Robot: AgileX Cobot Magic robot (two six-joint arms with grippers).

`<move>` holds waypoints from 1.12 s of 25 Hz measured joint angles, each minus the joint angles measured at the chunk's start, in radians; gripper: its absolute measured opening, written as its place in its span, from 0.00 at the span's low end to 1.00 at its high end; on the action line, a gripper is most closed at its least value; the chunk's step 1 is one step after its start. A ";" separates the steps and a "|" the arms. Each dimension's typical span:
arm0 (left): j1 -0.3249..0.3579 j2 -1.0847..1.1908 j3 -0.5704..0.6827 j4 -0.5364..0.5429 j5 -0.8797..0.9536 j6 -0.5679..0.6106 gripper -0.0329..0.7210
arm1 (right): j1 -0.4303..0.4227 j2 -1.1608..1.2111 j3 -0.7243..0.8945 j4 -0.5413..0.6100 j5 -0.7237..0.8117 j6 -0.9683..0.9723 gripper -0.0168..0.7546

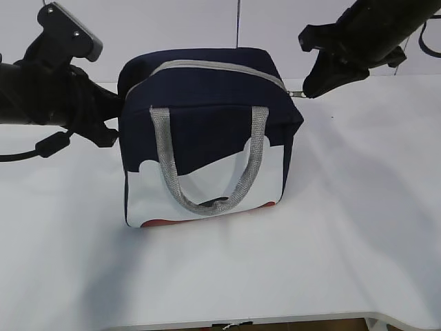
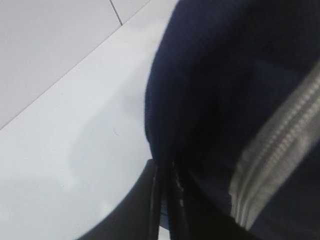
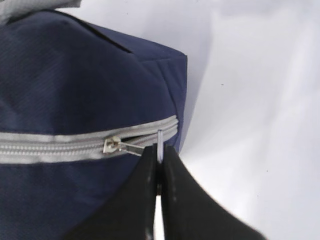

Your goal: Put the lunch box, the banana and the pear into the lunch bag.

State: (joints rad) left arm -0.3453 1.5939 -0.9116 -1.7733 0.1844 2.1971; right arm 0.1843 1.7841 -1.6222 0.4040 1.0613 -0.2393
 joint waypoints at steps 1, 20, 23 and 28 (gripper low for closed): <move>0.000 0.000 0.000 0.000 0.000 0.002 0.02 | -0.008 0.000 0.000 0.000 -0.002 0.005 0.05; 0.000 0.000 0.000 0.000 0.000 0.002 0.02 | -0.017 0.069 0.002 0.017 -0.121 0.093 0.05; 0.000 0.000 0.000 0.000 0.000 0.003 0.02 | -0.017 0.092 0.002 0.021 -0.129 0.094 0.05; 0.000 0.000 0.000 0.000 0.000 0.003 0.02 | -0.019 0.118 0.002 0.027 -0.129 0.096 0.05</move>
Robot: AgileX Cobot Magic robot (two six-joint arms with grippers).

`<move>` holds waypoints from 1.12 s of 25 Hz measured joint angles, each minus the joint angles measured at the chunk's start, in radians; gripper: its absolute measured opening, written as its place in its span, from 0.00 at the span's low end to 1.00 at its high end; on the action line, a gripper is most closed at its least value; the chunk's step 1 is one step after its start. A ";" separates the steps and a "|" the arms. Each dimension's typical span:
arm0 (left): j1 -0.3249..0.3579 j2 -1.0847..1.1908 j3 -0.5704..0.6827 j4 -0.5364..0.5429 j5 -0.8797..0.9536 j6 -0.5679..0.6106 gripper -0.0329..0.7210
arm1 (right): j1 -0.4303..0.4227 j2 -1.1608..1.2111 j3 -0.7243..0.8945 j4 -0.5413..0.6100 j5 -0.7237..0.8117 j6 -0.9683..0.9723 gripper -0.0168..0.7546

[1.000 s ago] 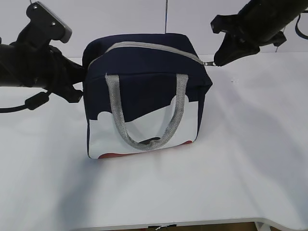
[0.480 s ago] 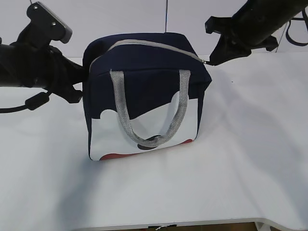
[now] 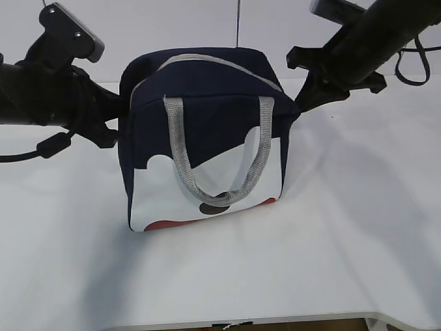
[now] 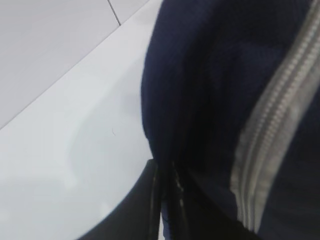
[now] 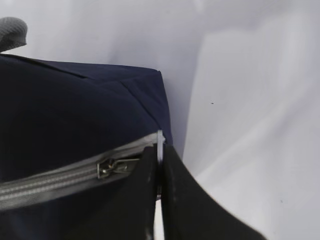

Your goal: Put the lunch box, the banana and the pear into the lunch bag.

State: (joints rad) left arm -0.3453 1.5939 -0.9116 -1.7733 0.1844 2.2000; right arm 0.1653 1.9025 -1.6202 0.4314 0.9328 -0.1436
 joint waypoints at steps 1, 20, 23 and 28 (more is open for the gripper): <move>0.000 0.002 0.000 0.000 0.000 0.000 0.02 | -0.002 0.008 0.000 0.000 0.000 0.000 0.05; 0.000 0.002 0.000 0.000 -0.005 0.002 0.02 | -0.085 0.034 0.000 0.042 0.044 -0.112 0.05; 0.000 0.002 0.000 0.000 -0.005 0.002 0.02 | -0.086 0.061 0.000 0.075 0.051 -0.143 0.05; 0.000 0.002 0.000 0.000 -0.005 0.002 0.02 | -0.088 0.099 0.000 0.094 0.055 -0.187 0.05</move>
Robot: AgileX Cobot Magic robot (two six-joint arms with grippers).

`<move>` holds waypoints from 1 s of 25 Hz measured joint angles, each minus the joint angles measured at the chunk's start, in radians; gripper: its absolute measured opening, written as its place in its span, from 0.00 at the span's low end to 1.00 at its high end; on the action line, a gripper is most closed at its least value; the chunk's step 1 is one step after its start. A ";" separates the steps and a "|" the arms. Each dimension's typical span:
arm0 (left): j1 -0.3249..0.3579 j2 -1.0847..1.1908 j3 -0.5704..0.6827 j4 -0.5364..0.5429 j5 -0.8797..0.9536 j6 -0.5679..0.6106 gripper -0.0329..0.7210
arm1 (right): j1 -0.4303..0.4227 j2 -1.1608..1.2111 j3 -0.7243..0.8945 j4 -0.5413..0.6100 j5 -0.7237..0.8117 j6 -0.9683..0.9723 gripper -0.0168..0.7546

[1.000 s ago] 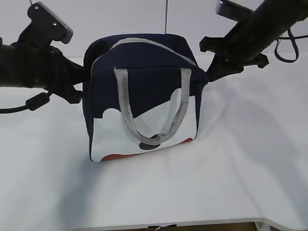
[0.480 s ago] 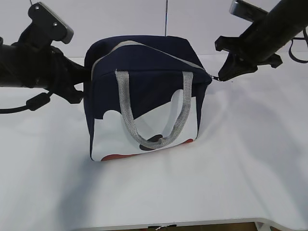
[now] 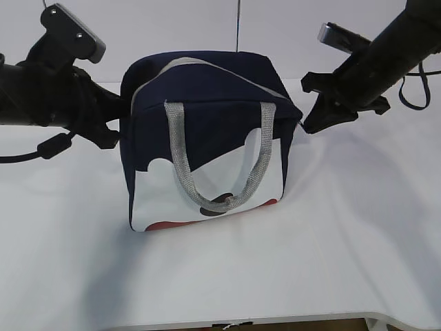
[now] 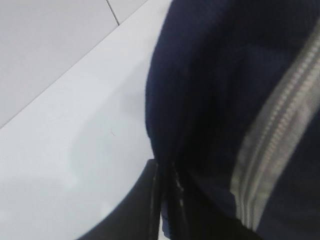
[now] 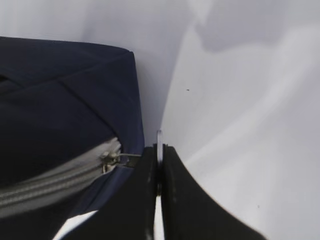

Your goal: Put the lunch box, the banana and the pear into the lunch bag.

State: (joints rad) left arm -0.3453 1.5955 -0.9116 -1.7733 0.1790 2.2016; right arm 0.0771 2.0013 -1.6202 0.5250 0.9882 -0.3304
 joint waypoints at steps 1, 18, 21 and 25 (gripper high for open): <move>0.000 0.000 0.000 0.000 0.000 0.000 0.02 | 0.000 0.009 0.000 0.004 0.000 -0.009 0.05; 0.000 0.000 0.000 0.000 -0.006 0.000 0.02 | -0.002 0.061 -0.002 0.074 0.020 -0.154 0.05; 0.000 0.000 0.000 0.000 -0.006 0.000 0.02 | -0.002 0.062 -0.013 0.074 0.063 -0.161 0.05; 0.000 0.000 0.000 0.000 -0.008 0.000 0.02 | -0.002 0.063 -0.029 0.068 0.094 -0.207 0.10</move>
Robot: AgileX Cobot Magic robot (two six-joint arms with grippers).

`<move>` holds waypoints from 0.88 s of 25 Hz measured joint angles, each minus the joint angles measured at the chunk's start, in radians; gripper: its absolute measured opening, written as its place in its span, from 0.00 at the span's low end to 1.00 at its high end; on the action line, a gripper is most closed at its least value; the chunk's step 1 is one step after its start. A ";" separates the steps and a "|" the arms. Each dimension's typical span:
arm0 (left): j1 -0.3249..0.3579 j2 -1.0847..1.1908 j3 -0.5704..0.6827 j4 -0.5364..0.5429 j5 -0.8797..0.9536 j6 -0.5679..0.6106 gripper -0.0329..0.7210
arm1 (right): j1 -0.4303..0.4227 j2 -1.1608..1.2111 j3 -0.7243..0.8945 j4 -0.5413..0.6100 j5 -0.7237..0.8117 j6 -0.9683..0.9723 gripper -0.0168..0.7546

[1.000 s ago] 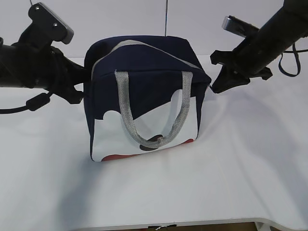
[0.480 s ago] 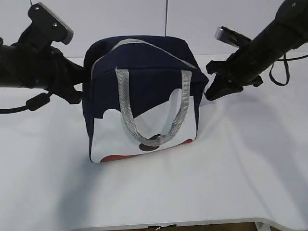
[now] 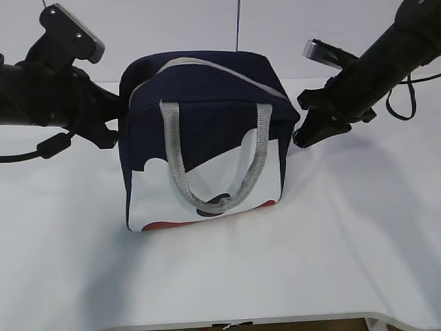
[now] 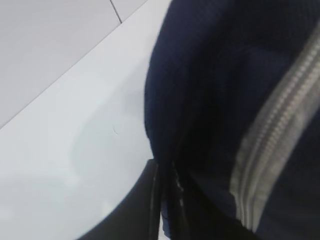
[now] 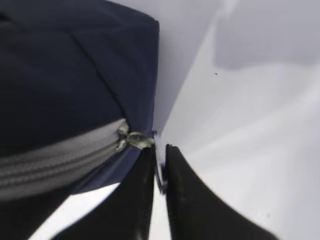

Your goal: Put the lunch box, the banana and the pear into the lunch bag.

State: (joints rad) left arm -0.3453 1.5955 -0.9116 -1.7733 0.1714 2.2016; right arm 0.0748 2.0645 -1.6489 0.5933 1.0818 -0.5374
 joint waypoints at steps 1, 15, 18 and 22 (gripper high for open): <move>0.000 0.000 0.000 0.000 0.000 0.000 0.02 | 0.000 0.002 -0.005 -0.002 0.011 -0.018 0.15; 0.000 0.000 0.000 0.000 -0.008 0.000 0.02 | 0.000 0.008 -0.171 -0.022 0.133 -0.075 0.54; 0.000 0.000 0.000 0.000 -0.008 0.000 0.02 | 0.000 -0.011 -0.177 -0.057 0.135 -0.072 0.54; 0.000 0.000 0.000 0.000 -0.009 0.000 0.03 | -0.001 -0.052 -0.177 -0.117 0.137 -0.042 0.54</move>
State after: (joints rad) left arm -0.3453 1.5955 -0.9116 -1.7733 0.1623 2.2016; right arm 0.0741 2.0123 -1.8262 0.4759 1.2191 -0.5789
